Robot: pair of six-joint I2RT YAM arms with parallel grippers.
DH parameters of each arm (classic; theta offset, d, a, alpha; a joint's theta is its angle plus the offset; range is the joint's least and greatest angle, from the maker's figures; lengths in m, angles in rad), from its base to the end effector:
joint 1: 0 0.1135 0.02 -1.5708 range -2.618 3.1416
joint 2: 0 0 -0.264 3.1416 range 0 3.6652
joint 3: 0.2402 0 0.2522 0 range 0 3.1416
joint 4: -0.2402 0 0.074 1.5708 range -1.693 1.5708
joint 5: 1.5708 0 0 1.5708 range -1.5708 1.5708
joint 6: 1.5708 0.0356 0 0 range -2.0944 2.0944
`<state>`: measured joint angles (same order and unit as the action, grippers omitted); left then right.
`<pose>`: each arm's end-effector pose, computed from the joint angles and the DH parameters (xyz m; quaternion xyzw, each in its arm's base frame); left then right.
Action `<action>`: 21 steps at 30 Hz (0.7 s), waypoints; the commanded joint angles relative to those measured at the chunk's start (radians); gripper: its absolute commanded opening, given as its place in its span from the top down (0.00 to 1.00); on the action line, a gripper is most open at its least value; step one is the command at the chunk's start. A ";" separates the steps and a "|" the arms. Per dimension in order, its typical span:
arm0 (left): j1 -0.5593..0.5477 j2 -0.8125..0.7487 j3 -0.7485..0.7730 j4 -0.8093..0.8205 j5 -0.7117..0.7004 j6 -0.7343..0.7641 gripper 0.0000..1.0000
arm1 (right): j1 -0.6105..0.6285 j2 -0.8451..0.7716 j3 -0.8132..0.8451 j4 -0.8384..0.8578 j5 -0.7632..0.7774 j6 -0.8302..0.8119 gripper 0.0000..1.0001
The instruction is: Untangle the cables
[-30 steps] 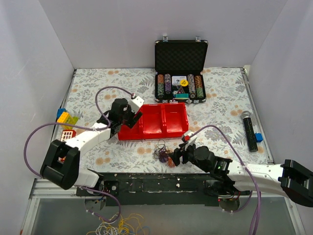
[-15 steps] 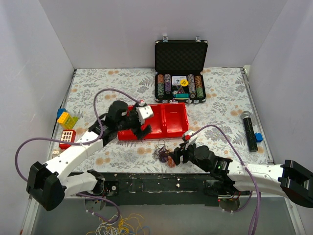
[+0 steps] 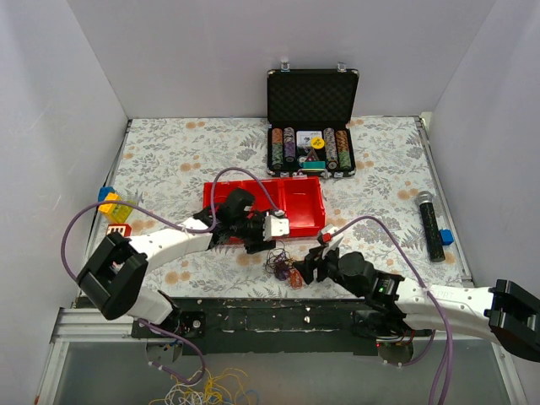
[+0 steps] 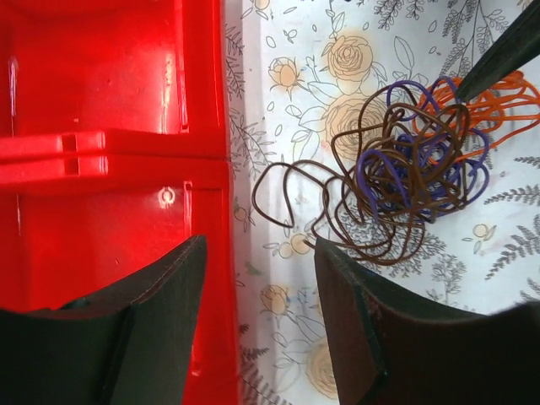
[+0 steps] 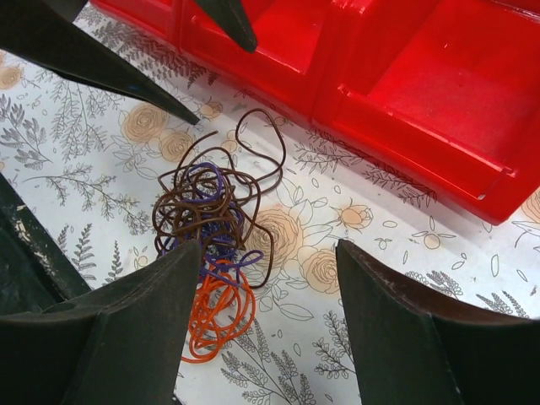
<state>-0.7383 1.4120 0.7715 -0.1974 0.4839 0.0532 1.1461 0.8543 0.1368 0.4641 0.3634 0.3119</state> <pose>0.1968 -0.2014 0.1975 0.4286 0.8033 -0.3275 0.2525 0.0834 0.1538 0.1698 -0.2140 0.7559 0.2944 0.5442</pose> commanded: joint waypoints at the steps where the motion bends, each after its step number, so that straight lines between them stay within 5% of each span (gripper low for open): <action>1: -0.015 0.041 0.066 0.033 0.050 0.102 0.48 | -0.005 -0.023 -0.022 0.028 -0.015 0.009 0.28; 17: -0.067 0.148 0.117 -0.102 0.088 0.174 0.56 | -0.009 -0.099 -0.072 0.047 -0.030 0.021 0.32; 21: -0.069 0.160 0.106 -0.085 0.067 0.209 0.74 | -0.013 -0.133 -0.078 0.036 -0.027 0.018 0.33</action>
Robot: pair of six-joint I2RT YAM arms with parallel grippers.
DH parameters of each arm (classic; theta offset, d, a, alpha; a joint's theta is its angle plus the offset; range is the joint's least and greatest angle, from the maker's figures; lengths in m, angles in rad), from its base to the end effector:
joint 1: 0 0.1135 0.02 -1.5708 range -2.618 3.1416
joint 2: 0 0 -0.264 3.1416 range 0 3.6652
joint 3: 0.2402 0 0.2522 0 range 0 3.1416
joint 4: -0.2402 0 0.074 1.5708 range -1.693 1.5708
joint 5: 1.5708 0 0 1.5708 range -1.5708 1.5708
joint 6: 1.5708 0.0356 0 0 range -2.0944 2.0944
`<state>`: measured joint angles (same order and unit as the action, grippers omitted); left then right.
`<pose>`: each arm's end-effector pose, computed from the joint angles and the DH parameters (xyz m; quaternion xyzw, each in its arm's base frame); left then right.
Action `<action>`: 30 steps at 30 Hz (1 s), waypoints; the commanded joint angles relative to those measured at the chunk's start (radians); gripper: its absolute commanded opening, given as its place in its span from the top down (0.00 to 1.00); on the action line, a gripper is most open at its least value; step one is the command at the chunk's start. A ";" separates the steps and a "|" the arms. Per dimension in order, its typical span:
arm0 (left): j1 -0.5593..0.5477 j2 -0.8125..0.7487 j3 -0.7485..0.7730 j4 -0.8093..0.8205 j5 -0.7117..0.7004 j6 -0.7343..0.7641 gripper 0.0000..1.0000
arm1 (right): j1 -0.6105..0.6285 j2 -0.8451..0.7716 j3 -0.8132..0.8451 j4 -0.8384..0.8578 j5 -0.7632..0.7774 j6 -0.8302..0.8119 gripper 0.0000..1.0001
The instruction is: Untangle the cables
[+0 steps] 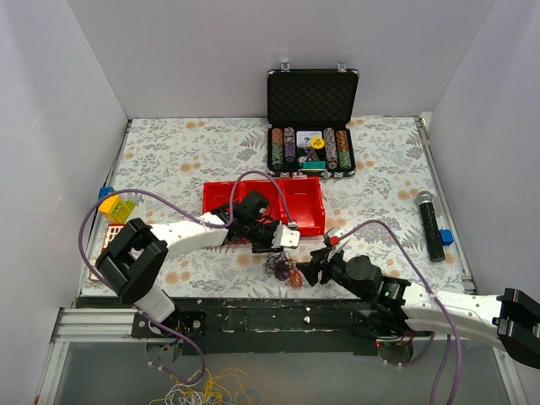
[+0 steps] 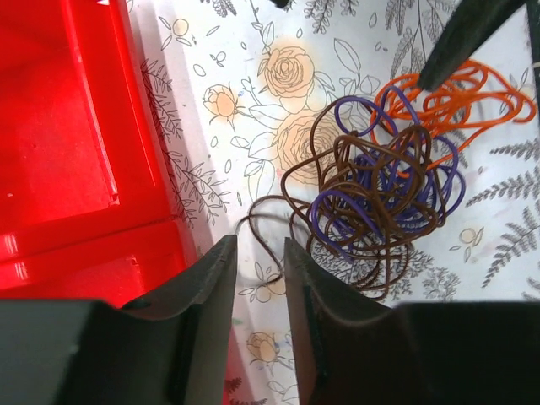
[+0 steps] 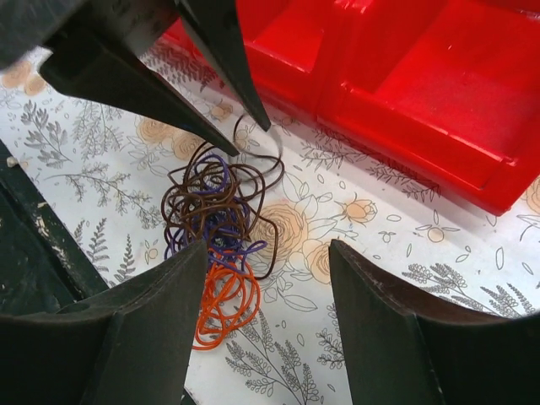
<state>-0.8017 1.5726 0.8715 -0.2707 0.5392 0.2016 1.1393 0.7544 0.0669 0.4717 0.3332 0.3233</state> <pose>0.1992 -0.2321 0.1790 0.5118 0.7697 -0.3272 0.1965 0.0776 0.1406 0.1622 -0.2094 0.7465 0.3167 0.5464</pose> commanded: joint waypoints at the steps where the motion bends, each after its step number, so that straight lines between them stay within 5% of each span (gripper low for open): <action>1: -0.004 0.004 0.012 -0.007 0.010 0.062 0.79 | -0.006 -0.038 -0.009 0.024 0.004 0.007 0.33; 7: -0.005 0.004 0.055 -0.004 -0.001 0.053 1.00 | -0.009 -0.043 0.004 0.004 0.001 -0.004 0.34; 22: -0.017 -0.315 0.003 -0.127 -0.022 0.001 1.00 | -0.036 -0.012 0.086 -0.024 -0.023 -0.061 0.35; 26: -0.019 -0.235 -0.025 -0.105 -0.060 0.003 0.65 | -0.036 0.014 0.091 -0.002 -0.031 -0.058 0.35; 30: -0.017 -0.138 -0.025 -0.040 -0.108 -0.030 0.53 | -0.036 0.013 0.090 0.002 -0.019 -0.053 0.34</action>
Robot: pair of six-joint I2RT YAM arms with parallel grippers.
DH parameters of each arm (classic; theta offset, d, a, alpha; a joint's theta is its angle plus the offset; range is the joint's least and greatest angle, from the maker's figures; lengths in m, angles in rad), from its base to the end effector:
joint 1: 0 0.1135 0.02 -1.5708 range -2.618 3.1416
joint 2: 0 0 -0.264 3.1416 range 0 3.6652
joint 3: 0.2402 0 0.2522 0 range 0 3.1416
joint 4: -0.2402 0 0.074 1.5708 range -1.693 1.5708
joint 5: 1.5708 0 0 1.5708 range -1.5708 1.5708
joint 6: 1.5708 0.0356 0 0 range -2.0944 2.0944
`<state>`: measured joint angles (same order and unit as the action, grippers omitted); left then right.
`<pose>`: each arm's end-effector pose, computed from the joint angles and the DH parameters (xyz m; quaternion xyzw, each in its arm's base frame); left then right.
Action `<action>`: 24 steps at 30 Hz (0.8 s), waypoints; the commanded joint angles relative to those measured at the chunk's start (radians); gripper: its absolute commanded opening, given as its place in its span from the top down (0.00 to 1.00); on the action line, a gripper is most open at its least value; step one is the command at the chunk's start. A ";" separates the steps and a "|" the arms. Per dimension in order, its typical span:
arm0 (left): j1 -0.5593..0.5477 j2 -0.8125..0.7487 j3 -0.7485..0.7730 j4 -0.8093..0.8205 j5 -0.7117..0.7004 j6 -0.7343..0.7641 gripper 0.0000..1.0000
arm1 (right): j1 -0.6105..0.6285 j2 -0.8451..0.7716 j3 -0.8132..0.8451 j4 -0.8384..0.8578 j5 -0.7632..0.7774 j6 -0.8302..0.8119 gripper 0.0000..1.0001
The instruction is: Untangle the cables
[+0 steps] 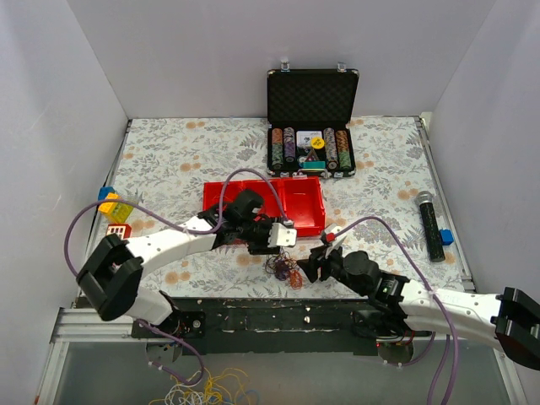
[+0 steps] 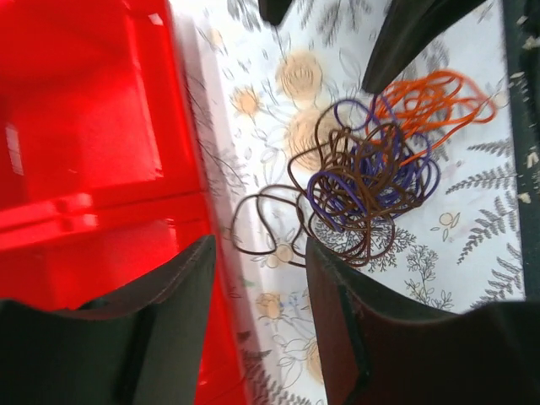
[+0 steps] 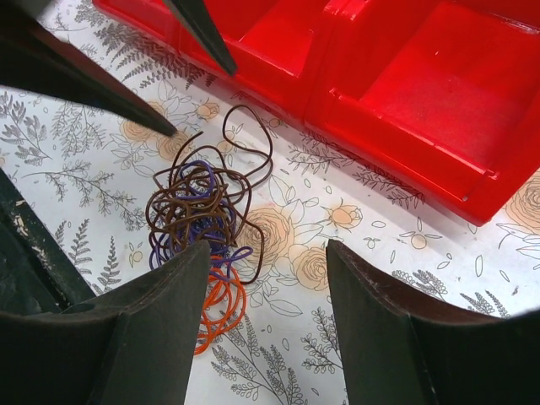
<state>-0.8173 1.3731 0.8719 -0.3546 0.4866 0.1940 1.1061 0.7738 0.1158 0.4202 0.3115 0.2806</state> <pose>0.1801 -0.2163 0.2276 0.5141 0.7546 -0.3189 0.2541 0.0844 0.1440 0.1703 -0.2236 0.7497 0.2966 0.5477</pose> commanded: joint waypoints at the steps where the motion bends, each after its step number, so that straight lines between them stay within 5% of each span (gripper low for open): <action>1: -0.003 0.069 -0.040 0.087 -0.062 -0.010 0.49 | -0.003 -0.011 0.036 0.054 0.005 -0.009 0.34; 12: 0.000 0.159 -0.025 0.167 -0.094 -0.011 0.48 | -0.006 -0.056 0.012 0.072 -0.014 0.008 0.34; 24: -0.002 0.172 -0.027 0.095 -0.008 0.019 0.71 | -0.014 -0.084 -0.004 0.071 -0.012 0.008 0.35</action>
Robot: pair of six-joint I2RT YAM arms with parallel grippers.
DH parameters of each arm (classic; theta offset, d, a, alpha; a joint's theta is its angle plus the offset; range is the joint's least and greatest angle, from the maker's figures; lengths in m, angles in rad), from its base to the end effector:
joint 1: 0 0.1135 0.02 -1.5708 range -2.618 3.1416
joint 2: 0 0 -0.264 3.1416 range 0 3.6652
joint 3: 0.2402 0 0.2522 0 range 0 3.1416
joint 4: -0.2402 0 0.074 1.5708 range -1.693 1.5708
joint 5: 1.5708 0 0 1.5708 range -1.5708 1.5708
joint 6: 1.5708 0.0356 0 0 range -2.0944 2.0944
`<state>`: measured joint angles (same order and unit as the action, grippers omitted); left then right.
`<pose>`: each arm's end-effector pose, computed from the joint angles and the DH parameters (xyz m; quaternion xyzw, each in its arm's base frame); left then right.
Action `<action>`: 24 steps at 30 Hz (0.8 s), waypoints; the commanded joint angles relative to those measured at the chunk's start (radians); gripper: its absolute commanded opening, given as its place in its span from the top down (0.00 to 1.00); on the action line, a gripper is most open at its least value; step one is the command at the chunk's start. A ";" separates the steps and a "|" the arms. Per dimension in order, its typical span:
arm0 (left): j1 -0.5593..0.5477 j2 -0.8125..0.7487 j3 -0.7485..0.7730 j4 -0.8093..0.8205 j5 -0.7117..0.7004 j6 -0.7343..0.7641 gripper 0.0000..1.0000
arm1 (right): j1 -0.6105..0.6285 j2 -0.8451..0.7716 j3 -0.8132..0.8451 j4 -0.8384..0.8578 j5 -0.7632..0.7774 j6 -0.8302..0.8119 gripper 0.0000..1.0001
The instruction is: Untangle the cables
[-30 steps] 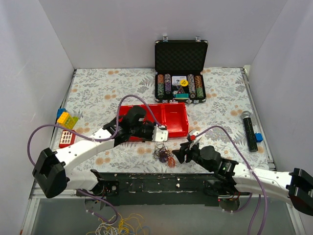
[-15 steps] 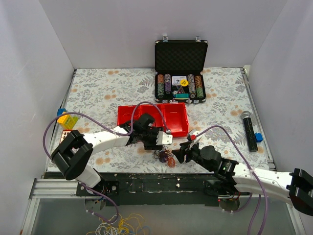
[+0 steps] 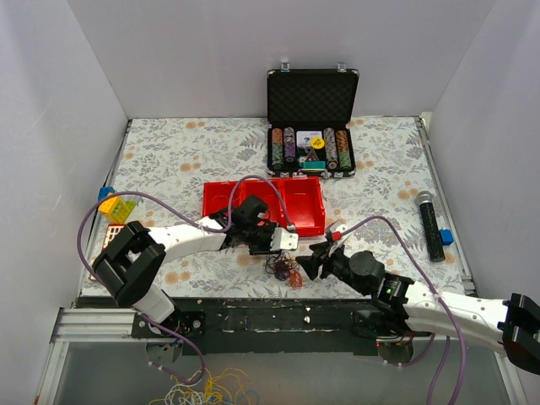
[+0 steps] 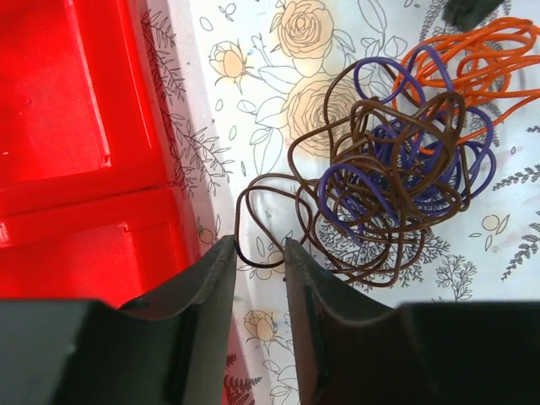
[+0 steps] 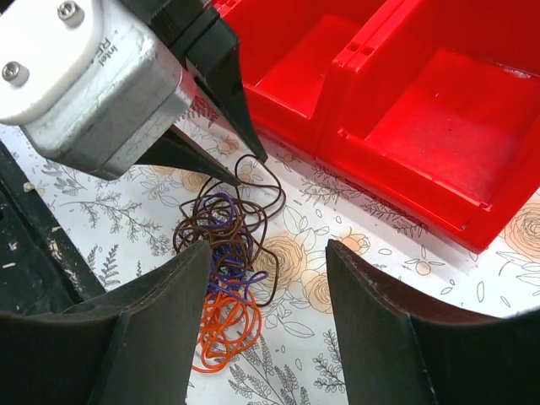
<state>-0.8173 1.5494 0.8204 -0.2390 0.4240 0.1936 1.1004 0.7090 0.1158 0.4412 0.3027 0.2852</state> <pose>0.1928 -0.2269 0.1713 0.5067 0.7866 -0.2803 0.2146 0.0833 0.1405 0.1818 -0.2072 0.7276 0.3232 0.5685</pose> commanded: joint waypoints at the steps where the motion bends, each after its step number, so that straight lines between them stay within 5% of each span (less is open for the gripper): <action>1: 0.000 -0.002 0.031 -0.019 0.056 0.018 0.73 | -0.007 -0.017 -0.004 0.051 -0.004 0.002 0.35; 8: -0.002 -0.017 0.055 0.000 0.036 -0.017 1.00 | -0.011 -0.020 -0.002 0.042 -0.007 -0.001 0.36; 24: -0.077 -0.440 0.160 -0.175 0.005 -0.180 1.00 | -0.031 0.004 0.217 0.034 0.035 -0.242 0.13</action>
<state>-0.8692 1.1893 0.9329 -0.3279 0.4038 0.0631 1.0729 0.7013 0.2340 0.4095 0.3176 0.1593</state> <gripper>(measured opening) 0.017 0.854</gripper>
